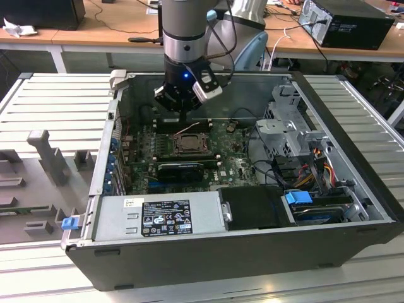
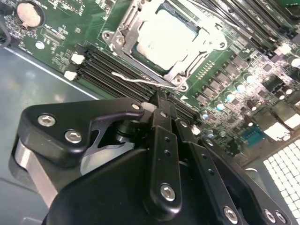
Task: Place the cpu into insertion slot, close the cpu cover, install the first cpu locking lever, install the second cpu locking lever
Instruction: 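Install the first cpu locking lever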
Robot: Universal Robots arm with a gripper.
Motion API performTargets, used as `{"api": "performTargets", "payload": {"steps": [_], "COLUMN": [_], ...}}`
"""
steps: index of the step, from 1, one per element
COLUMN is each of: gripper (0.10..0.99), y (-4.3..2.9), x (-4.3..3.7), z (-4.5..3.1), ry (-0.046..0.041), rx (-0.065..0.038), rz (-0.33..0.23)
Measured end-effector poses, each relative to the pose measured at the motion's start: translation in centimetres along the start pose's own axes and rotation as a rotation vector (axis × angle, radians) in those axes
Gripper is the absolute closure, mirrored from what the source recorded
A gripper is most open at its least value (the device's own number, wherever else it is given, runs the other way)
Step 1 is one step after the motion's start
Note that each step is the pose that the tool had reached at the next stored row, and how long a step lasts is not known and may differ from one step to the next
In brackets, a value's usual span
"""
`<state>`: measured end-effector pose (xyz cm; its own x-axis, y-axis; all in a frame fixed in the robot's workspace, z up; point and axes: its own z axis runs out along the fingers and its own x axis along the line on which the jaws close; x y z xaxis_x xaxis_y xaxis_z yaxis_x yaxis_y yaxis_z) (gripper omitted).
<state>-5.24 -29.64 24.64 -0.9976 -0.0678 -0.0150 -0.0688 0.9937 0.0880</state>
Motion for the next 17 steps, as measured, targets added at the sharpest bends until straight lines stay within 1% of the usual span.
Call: {"api": "performTargets", "payload": {"steps": [2, 3, 8, 14, 15, 17], "gripper": [0.98, 0.98, 0.98, 0.98, 0.98, 0.98], "y": [-0.01, -0.02, -0.05, -0.08, -0.09, -0.15], "x": [-0.2, -0.3, -0.76, -1.03, -1.08, -1.38], "z": [0.02, 0.02, 0.06, 0.1, 0.11, 0.21], "ry": [-0.0004, -0.0003, -0.0004, -0.0004, -0.0004, -0.0021], "rx": [-0.004, -0.005, -0.005, -0.005, -0.006, -0.032], "rz": [0.0, 0.0, 0.0, 0.0, 0.0, 0.0]}}
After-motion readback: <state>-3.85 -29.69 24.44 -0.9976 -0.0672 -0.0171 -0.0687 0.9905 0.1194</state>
